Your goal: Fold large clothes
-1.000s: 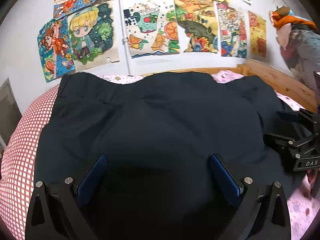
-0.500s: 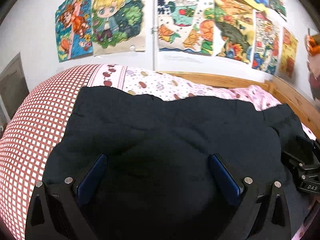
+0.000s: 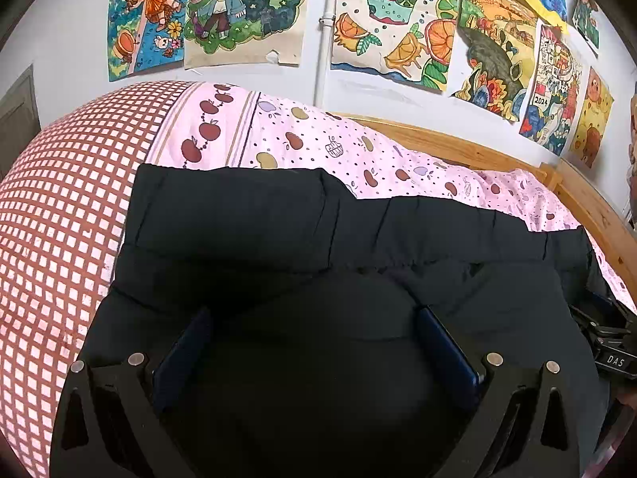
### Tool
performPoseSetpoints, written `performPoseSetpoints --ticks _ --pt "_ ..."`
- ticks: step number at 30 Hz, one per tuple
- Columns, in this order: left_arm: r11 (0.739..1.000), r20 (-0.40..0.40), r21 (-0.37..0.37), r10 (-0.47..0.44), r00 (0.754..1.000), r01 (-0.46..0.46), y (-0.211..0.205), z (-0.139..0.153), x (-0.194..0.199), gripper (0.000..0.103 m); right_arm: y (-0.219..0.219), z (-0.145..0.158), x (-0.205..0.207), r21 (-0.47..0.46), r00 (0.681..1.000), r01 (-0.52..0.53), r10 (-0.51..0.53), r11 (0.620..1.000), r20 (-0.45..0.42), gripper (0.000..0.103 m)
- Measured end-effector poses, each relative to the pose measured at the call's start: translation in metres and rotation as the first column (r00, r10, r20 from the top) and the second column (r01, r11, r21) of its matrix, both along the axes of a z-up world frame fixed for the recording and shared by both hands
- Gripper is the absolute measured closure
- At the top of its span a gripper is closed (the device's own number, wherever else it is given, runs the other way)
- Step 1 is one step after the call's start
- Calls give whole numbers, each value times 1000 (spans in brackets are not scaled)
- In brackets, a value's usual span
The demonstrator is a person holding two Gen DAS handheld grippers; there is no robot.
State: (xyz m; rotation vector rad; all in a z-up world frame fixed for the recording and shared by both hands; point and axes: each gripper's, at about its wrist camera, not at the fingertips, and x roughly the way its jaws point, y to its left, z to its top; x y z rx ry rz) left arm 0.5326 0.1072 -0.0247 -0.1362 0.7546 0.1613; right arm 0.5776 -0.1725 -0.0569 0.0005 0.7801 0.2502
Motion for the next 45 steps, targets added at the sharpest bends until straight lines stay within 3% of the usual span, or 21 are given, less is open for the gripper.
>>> performPoseSetpoints --ticks 21,32,39,45 --pt "1000 55 23 -13 998 12 -5 -3 -6 0 -9 -5 -11 60 998 9 -13 998 63 1" --pt "1000 83 22 -8 997 6 -7 7 -22 0 -14 2 -19 33 999 39 -40 999 37 2" --pt "1000 105 21 1 994 -3 -4 18 -39 0 -38 18 -36 69 988 120 -126 990 93 2" --pt "995 170 96 18 985 -35 11 44 -60 0 -77 31 -44 46 974 183 -187 982 126 2"
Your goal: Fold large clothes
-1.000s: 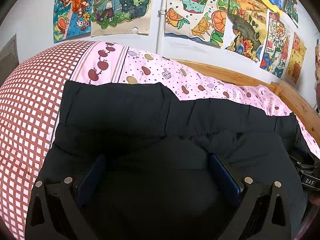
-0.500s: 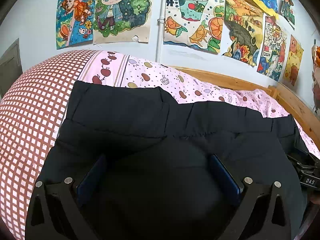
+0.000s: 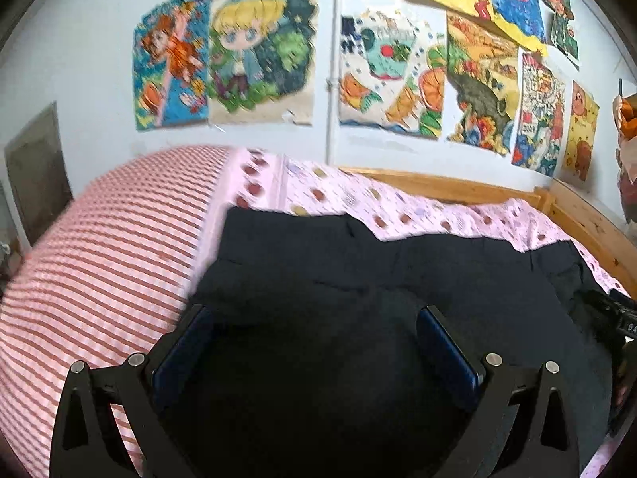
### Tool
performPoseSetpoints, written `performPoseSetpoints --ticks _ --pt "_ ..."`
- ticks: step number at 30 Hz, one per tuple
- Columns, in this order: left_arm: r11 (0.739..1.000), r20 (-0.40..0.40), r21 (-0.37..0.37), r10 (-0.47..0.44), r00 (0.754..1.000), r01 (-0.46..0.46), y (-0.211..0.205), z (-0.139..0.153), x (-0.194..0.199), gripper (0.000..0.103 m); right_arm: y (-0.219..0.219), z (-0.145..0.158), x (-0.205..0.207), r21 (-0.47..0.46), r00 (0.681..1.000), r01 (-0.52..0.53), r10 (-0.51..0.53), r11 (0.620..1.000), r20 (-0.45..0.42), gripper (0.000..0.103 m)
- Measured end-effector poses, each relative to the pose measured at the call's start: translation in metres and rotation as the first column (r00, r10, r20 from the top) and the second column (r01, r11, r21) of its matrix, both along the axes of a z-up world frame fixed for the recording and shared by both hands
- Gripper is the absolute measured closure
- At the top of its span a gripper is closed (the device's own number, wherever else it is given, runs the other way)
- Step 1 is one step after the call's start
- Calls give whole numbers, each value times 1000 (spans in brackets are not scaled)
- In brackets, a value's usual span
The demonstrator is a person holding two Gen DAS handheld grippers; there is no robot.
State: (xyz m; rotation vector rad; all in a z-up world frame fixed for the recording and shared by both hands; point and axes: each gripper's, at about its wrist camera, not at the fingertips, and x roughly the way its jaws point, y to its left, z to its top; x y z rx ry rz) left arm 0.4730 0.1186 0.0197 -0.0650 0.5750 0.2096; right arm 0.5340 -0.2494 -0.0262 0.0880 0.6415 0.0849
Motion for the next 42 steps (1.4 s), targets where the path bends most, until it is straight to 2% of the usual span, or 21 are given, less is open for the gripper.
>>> performPoseSetpoints --ticks 2,5,11,15,18,21,25,31,42 --pt "1000 6 -3 24 1000 -24 12 5 -5 0 -15 1 -1 -4 1000 17 -17 1000 -4 2" --pt "997 -9 -49 66 998 -67 37 4 -10 0 -34 2 -2 3 999 38 -37 999 -12 2" --pt "990 -62 -99 98 993 -104 72 -9 -17 0 -51 -2 -2 28 999 -22 23 999 -29 2" --pt "984 -112 -169 31 993 -50 86 -22 -17 0 -53 -8 -2 39 996 -79 80 996 -46 2" --pt "981 -156 -191 -16 988 -14 85 -32 -13 0 -54 -17 0 40 992 -96 98 995 -76 2" --pt "980 -165 -198 -37 986 3 82 -37 -11 0 -53 -27 5 58 987 -104 110 993 -114 2" --pt "970 -196 -242 -81 977 32 83 -46 -5 0 -57 -39 11 111 978 -122 138 986 -155 2" --pt "944 -203 -321 -147 968 76 86 -54 -1 0 -69 -67 23 271 949 -140 207 952 -238 1" --pt "912 -211 -397 -204 956 107 85 -63 7 0 -67 -87 26 348 937 -154 249 925 -247 1"
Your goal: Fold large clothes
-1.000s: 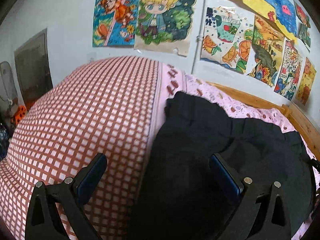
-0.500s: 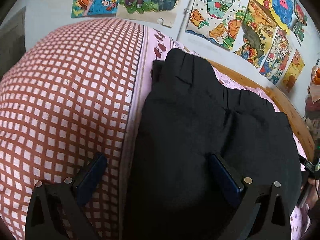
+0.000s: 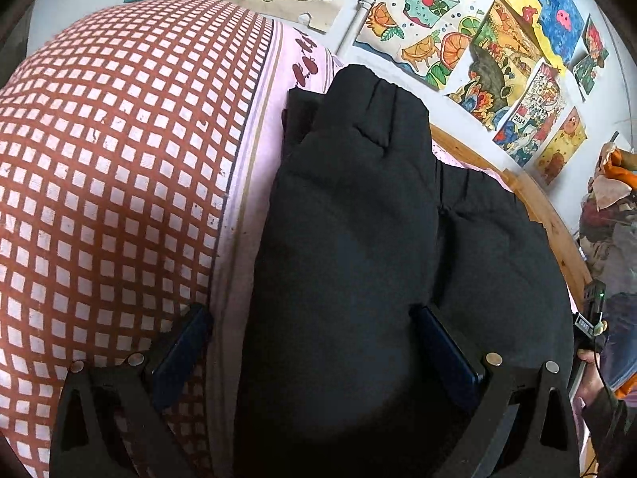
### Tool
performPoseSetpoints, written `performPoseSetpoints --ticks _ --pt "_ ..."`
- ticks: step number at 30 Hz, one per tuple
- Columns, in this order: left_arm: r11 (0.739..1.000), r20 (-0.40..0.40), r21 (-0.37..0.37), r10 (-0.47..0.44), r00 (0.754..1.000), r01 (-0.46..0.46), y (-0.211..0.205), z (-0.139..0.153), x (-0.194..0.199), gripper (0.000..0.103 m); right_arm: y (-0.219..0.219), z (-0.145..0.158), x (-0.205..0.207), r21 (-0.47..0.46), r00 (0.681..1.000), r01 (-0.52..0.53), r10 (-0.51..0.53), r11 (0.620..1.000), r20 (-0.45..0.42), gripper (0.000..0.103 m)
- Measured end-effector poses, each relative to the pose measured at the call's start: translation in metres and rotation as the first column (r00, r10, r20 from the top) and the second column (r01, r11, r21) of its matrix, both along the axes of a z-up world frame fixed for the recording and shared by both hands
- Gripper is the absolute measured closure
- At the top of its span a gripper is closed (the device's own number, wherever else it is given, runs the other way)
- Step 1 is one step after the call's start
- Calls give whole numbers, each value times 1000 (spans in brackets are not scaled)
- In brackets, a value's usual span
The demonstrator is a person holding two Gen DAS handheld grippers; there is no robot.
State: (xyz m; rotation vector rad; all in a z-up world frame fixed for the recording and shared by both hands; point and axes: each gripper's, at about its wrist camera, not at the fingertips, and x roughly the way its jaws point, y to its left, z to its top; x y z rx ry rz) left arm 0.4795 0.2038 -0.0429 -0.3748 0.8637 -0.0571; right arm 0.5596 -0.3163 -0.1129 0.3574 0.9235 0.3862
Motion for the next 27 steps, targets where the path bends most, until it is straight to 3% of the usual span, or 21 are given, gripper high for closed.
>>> performPoseSetpoints --ticks 10,18,27 --pt "994 17 -85 -69 997 70 7 -9 -2 0 8 0 -9 30 995 -83 81 996 49 1" --pt "992 -1 -90 -91 996 90 3 -12 -1 0 16 -7 -3 129 982 -177 185 976 -47 1" --pt "994 -57 -89 -71 996 66 -1 -14 3 0 24 -8 -11 145 987 -121 135 982 -90 1"
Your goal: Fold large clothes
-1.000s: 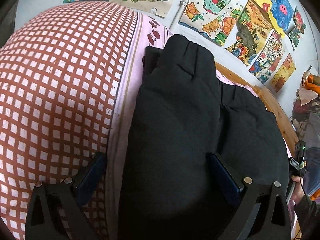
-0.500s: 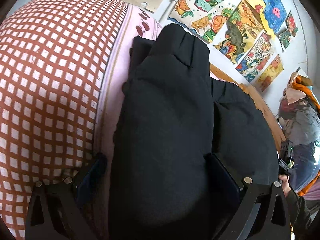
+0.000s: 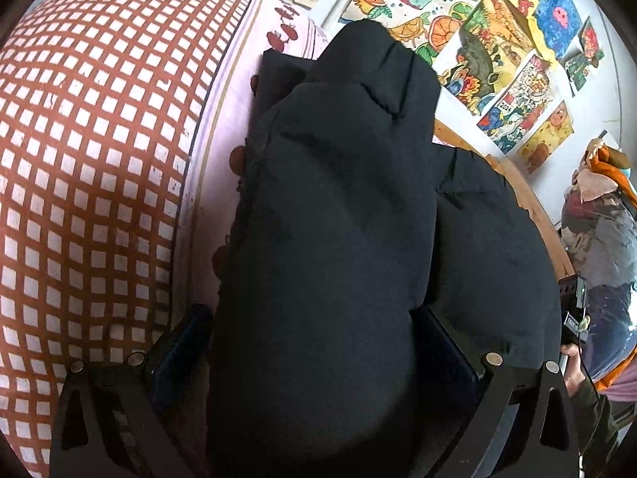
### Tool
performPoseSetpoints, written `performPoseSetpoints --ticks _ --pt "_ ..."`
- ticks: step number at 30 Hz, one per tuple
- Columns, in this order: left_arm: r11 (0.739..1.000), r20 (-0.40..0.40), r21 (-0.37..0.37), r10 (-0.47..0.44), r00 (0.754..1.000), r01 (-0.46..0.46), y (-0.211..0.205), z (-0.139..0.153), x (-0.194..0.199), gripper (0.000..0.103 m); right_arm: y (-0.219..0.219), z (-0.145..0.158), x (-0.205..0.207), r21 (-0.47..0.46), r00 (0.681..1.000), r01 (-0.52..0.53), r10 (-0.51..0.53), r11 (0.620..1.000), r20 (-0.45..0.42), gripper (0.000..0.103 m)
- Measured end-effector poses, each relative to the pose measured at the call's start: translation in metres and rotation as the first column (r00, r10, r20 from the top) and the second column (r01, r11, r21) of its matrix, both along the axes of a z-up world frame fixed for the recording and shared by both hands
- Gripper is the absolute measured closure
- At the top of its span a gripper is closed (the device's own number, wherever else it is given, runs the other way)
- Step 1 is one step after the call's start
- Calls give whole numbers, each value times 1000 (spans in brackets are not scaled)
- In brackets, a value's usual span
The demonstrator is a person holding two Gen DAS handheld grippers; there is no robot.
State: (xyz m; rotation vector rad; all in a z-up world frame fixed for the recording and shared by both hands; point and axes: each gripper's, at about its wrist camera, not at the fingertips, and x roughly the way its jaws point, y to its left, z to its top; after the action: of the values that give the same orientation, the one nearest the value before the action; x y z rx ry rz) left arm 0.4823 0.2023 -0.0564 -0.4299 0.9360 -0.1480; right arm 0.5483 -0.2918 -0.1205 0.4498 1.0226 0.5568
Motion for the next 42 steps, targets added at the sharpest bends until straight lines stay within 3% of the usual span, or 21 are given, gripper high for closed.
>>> performPoseSetpoints --ticks 6,9,12,15,21,29,42 --pt "1000 -35 -23 15 999 -15 -6 0 3 0 1 2 -2 -23 999 40 -41 999 -23 1" --pt "998 -60 -57 31 998 -34 -9 -1 6 5 3 4 -2 -40 998 65 -66 997 -22 1" --pt "983 -116 -159 79 990 -97 -6 -8 5 15 5 7 -2 -58 995 94 -95 994 -24 1" --pt "982 -125 -135 114 986 -131 -8 -7 2 18 8 10 -4 -70 994 108 -110 992 -20 3" --pt "980 -126 -120 145 981 -161 -9 -1 -6 34 6 16 -12 -84 993 118 -119 989 -2 21" --pt "982 -96 -93 156 983 -165 -3 11 -25 54 -4 33 -30 -120 993 119 -115 986 34 57" --pt "992 -58 -12 125 990 -126 -29 38 -37 70 -7 61 -52 -162 993 101 -88 982 85 74"
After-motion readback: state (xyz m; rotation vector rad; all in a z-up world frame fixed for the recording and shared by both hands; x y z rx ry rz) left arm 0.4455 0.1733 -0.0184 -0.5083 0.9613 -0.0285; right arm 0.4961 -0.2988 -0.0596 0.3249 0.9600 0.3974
